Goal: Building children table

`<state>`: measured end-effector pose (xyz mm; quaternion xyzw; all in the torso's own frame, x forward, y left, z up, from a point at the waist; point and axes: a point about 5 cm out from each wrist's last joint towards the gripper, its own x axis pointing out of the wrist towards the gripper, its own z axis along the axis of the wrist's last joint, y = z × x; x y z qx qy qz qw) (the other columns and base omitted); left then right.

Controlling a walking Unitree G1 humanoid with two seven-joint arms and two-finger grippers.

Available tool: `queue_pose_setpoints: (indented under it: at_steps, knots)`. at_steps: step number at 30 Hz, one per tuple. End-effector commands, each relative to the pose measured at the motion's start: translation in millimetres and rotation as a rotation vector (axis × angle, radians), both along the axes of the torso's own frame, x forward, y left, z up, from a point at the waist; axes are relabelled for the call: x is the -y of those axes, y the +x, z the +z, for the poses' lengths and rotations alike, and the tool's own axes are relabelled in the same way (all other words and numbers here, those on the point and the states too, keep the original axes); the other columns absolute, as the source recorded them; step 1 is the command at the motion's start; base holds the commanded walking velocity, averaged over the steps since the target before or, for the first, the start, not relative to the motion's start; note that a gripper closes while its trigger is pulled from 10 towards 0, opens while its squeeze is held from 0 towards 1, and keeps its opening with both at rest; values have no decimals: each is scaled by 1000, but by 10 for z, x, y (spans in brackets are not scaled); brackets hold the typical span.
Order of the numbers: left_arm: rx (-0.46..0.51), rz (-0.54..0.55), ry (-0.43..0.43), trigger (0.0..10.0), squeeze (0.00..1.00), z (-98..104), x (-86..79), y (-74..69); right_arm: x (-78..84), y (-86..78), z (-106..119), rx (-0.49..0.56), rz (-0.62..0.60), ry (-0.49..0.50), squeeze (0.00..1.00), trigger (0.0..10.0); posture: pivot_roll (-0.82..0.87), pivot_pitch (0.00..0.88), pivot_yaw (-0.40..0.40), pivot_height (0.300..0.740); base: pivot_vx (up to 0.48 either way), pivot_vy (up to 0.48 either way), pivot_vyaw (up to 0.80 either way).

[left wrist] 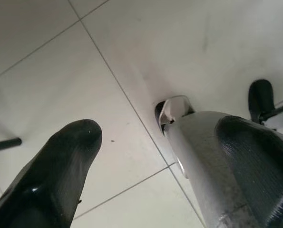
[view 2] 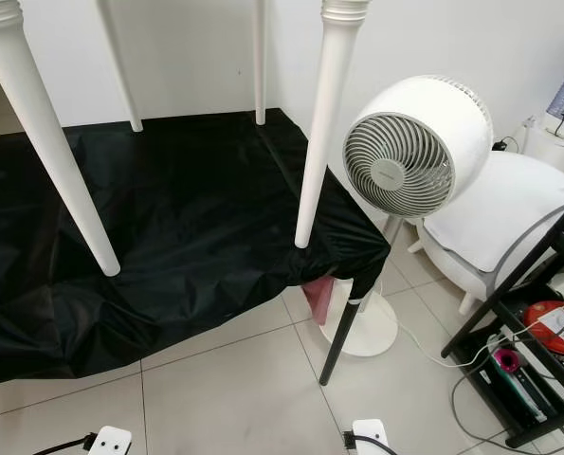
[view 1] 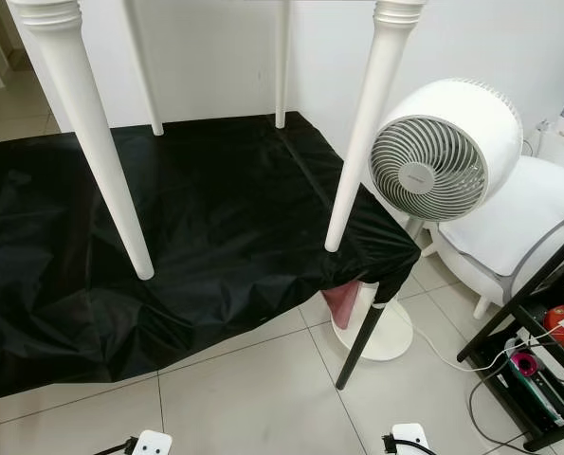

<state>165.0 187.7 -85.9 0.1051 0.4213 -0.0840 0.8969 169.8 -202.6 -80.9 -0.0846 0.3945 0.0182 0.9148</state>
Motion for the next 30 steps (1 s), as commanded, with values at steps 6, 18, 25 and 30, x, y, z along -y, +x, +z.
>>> queue_pose_setpoints:
  at_steps: [6, 18, 25, 30]
  knots:
    - [-20, -61, 33, 10000, 0, -31, 72, -20, -55, -45, -46, -45, 3, 11, 0, 10000, 9, 43, -5, 740, 0, 0, 0]
    - [-20, 50, -5, 10000, 0, -13, 40, 41, -101, -81, -72, -77, 102, -34, 0, 10000, 27, 32, 46, 740, 0, 0, 0]
    - [-5, 49, -8, 10000, 0, 4, 93, 97, -84, -113, -91, -100, 78, -40, 0, 10000, 38, 16, 35, 740, 0, 0, 0]
    - [-11, 39, 5, 10000, 0, -6, 121, 86, -96, -105, -89, -97, 73, -27, 0, 10000, 41, 11, 29, 740, 0, 0, 0]
